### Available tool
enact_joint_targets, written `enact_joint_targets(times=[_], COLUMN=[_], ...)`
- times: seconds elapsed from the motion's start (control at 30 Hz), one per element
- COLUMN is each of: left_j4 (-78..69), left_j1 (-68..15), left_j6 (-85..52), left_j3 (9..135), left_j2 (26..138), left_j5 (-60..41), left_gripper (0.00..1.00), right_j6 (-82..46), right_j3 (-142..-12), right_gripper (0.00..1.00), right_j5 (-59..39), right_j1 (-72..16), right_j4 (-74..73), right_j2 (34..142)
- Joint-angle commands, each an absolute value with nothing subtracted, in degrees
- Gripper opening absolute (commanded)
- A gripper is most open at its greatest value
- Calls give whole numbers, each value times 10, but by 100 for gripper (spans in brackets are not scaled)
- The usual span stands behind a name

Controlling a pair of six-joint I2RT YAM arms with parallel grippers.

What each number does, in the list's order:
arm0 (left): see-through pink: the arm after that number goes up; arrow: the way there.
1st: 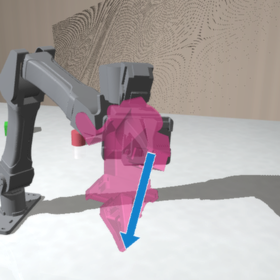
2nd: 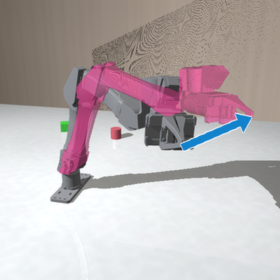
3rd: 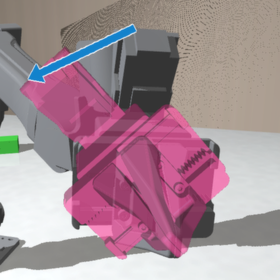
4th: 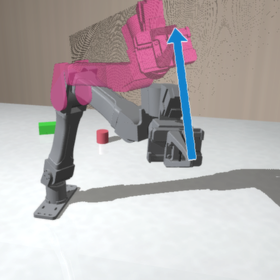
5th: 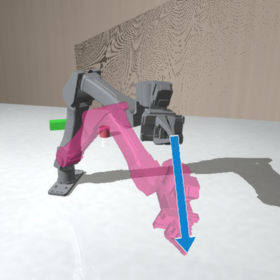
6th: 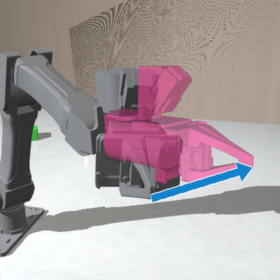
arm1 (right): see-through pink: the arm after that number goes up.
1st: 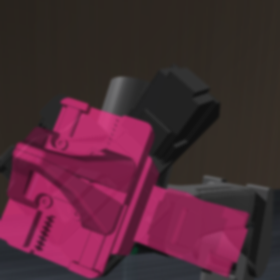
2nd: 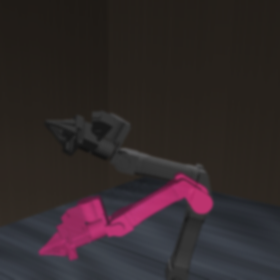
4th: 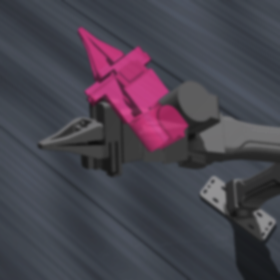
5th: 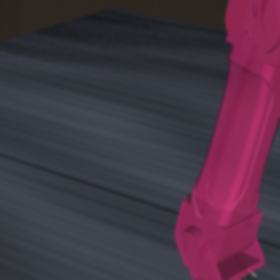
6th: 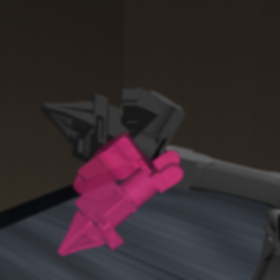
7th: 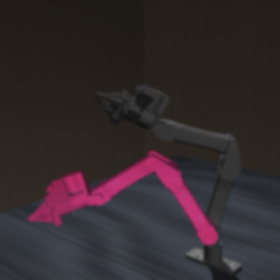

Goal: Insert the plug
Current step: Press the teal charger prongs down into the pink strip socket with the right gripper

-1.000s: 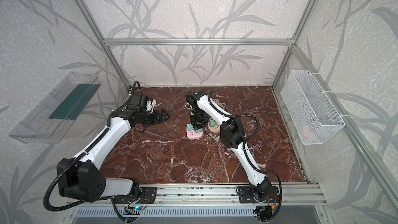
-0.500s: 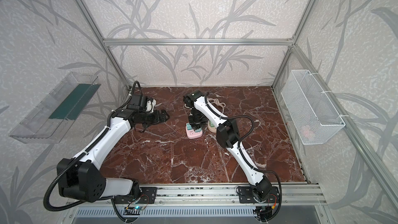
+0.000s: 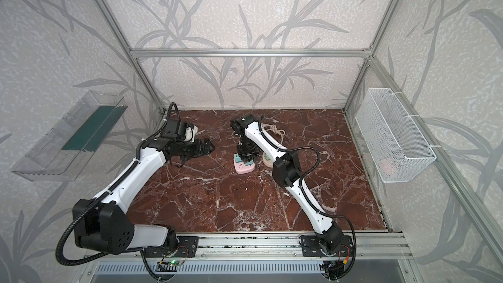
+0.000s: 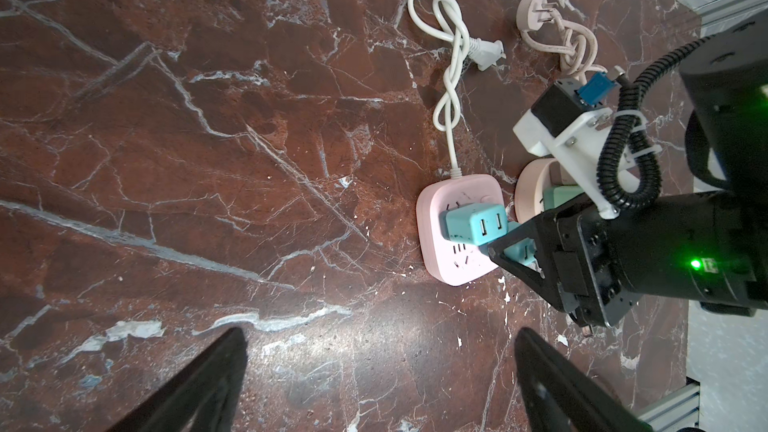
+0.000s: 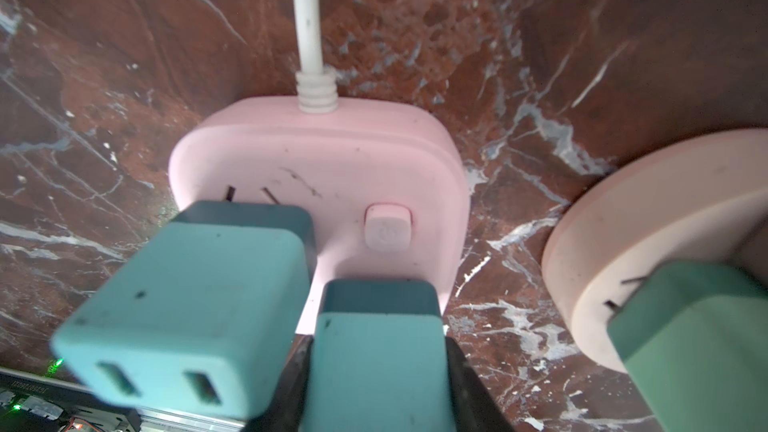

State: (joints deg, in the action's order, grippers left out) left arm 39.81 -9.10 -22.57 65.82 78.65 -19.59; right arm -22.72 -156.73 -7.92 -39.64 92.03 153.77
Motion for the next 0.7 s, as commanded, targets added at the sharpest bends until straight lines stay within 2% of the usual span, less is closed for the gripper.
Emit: enact_joint_targets(times=[0.0, 0.43, 0.57, 0.67], left_j4=[402, 399, 399, 398], left_j1=[-91, -91, -91, -91], left_j6=[-224, -224, -223, -224], left_j3=[653, 652, 652, 651], left_j2=[792, 785, 784, 784], left_j5=[-199, -194, -195, -195], left_gripper=[99, 99, 99, 99], right_j6=[-213, -198, -190, -189], right_j3=[-1560, -1537, -1537, -1533], right_gripper=[0, 38, 56, 66], right_j5=[-57, -44, -44, -40], right_j1=[-396, -392, -397, -402], right_j4=[981, 954, 947, 939], right_j2=[1603, 1489, 1468, 1454])
